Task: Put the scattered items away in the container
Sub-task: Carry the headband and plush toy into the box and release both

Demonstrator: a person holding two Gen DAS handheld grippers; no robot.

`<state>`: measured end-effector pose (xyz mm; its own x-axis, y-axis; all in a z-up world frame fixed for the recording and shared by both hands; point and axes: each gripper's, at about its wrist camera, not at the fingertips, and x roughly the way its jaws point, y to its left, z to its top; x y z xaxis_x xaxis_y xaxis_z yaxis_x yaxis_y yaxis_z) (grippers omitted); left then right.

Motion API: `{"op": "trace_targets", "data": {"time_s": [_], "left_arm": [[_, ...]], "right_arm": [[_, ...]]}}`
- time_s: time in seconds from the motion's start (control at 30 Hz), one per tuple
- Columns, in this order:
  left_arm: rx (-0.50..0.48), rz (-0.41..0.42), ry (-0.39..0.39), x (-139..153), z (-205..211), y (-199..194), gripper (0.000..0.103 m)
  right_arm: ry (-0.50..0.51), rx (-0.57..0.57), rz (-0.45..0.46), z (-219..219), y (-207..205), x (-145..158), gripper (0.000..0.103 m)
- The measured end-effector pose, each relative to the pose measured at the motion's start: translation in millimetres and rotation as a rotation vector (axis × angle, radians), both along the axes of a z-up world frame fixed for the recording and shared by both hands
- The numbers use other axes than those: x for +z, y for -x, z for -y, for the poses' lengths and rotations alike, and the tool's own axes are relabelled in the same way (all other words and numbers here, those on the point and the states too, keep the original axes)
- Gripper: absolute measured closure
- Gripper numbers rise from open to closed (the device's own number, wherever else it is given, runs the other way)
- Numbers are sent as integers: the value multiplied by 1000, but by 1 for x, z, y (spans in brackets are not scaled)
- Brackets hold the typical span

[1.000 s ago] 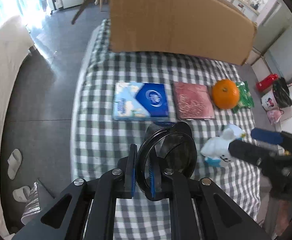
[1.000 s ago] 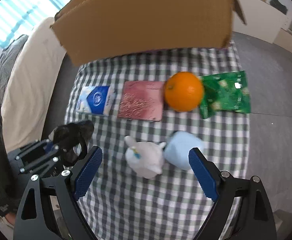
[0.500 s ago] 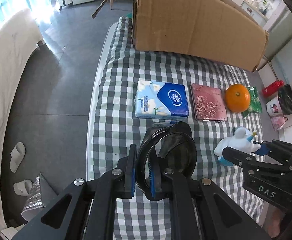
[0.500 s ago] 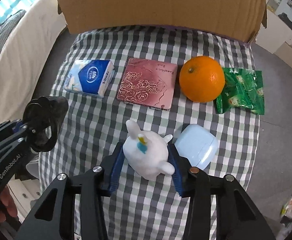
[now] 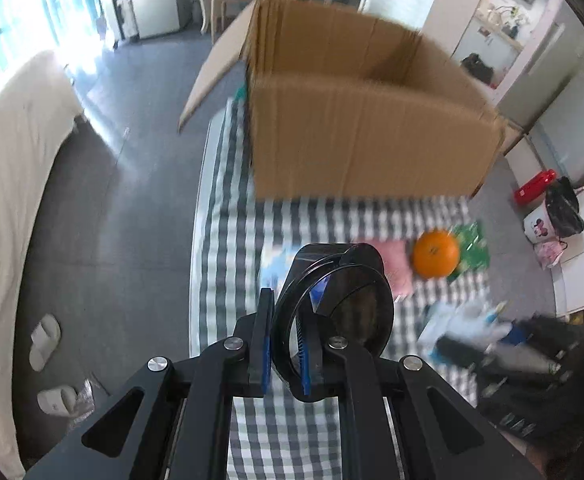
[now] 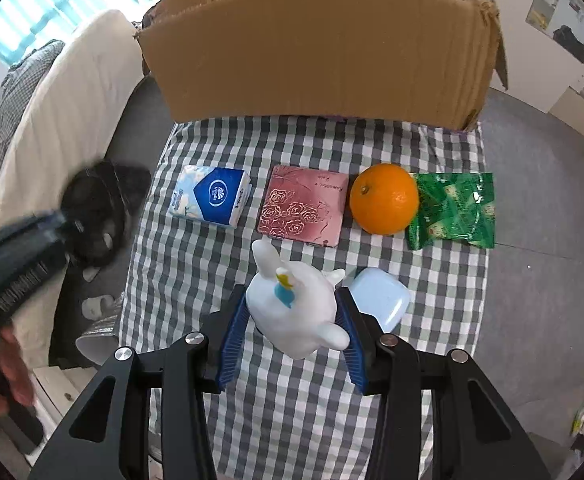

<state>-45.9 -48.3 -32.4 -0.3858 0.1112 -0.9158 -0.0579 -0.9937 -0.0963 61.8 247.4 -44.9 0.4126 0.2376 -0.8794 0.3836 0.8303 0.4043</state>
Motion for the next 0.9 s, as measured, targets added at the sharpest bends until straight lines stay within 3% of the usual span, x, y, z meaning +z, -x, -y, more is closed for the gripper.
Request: {"op": "trace_targets", "data": {"time_s": [0.27,0.63,0.67,0.73,0.8,0.9], "left_arm": [[-60,-172,-13,65,-24,80,93],[-77,-176,2,41,-54,150,92],[-79,-174,1,39,-56,154,89],[-91,-172,10,37,-61,160,70],[-92,-185,51,38,-69,160,17],[-100,-223,62,43,-71,155,12]], "right_arm": [[-3,-32,7,12,8,10,60],[-24,-63,-11,39,19,-6,60],[-26,-63,-13,42,19,-6,60],[-27,-65,-15,47,21,-6,60],[-27,-66,-16,50,21,-7,60],[-25,-61,-14,53,18,-7,60]]}}
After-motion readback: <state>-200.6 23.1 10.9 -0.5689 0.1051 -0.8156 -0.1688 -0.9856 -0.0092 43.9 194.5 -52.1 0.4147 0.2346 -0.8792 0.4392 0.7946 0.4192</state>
